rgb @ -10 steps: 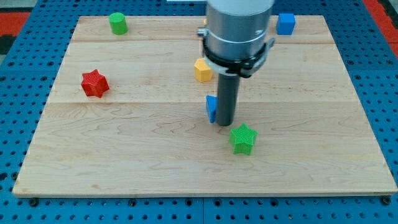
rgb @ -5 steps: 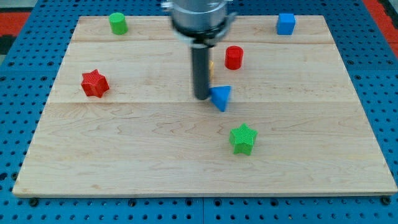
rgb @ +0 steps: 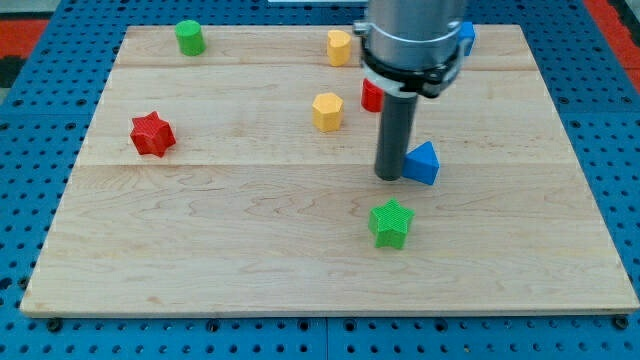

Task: Move the blue triangle towards the center right of the board

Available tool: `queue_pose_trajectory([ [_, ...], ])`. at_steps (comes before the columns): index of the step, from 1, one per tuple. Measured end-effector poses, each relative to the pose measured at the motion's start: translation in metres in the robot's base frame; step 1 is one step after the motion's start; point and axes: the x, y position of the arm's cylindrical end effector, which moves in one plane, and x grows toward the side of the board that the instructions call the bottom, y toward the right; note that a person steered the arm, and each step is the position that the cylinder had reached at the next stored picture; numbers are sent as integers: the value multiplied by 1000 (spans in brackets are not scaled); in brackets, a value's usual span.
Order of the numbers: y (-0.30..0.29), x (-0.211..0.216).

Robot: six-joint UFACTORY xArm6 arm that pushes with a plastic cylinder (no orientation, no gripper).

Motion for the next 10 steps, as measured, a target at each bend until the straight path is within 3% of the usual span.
queue_pose_trajectory([
  [2, 64, 18],
  [3, 105, -6],
  [4, 114, 19],
  [5, 91, 26],
  [6, 65, -21],
  [7, 60, -35],
  [8, 39, 15],
  [9, 1, -20],
  [10, -20, -83],
])
